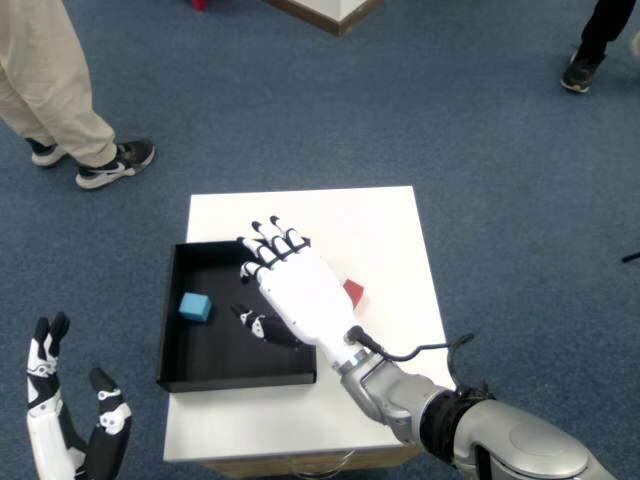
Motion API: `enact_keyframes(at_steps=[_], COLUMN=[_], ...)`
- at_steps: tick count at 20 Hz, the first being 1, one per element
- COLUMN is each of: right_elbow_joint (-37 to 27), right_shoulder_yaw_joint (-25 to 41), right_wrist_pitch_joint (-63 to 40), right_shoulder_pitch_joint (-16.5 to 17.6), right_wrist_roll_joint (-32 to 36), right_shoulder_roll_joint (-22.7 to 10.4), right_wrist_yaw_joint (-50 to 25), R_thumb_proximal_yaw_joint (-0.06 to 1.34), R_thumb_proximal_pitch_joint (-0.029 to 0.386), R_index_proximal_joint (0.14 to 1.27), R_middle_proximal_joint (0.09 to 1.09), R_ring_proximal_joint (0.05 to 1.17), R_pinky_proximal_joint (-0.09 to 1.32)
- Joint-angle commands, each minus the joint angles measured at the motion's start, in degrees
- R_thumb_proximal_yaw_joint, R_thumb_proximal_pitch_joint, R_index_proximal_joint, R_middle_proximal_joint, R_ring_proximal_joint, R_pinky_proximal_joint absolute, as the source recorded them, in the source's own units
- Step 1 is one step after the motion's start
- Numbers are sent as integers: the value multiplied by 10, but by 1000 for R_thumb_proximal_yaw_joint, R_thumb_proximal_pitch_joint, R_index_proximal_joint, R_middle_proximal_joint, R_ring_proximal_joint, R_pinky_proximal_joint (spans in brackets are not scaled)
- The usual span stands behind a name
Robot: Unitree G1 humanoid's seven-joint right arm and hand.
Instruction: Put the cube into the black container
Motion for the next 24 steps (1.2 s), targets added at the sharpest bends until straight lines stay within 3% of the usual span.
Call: enact_keyframes(at_steps=[1,2,3,5,6,8,11,15,19,24], right_elbow_joint=[-28,-54,-120,-210,-218,-199,-223,-193,-158,-103], right_shoulder_yaw_joint=[-25,-47,-83,-121,-128,-143,-163,-179,-185,-178], right_wrist_pitch_joint=[-22,-60,-127,-214,-234,-281,-369,-475,-604,-697], right_shoulder_pitch_joint=[-36,-28,-15,13,22,38,62,101,147,190], right_wrist_roll_joint=[15,37,75,148,171,219,259,310,368,444], right_shoulder_roll_joint=[-6,-11,-26,-69,-85,-114,-164,-232,-277,-291], right_wrist_yaw_joint=[-70,-102,-132,-114,-99,-71,-57,-34,6,60], R_thumb_proximal_yaw_joint=[750,741,708,673,664,626,414,350,160,68], R_thumb_proximal_pitch_joint=[131,135,134,128,128,137,203,266,273,279], R_index_proximal_joint=[737,696,667,558,527,497,450,408,379,351], R_middle_proximal_joint=[257,265,277,263,250,245,250,250,257,240], R_ring_proximal_joint=[157,165,178,175,168,178,190,197,211,207], R_pinky_proximal_joint=[-30,-28,-22,-14,-13,6,21,43,48,32])
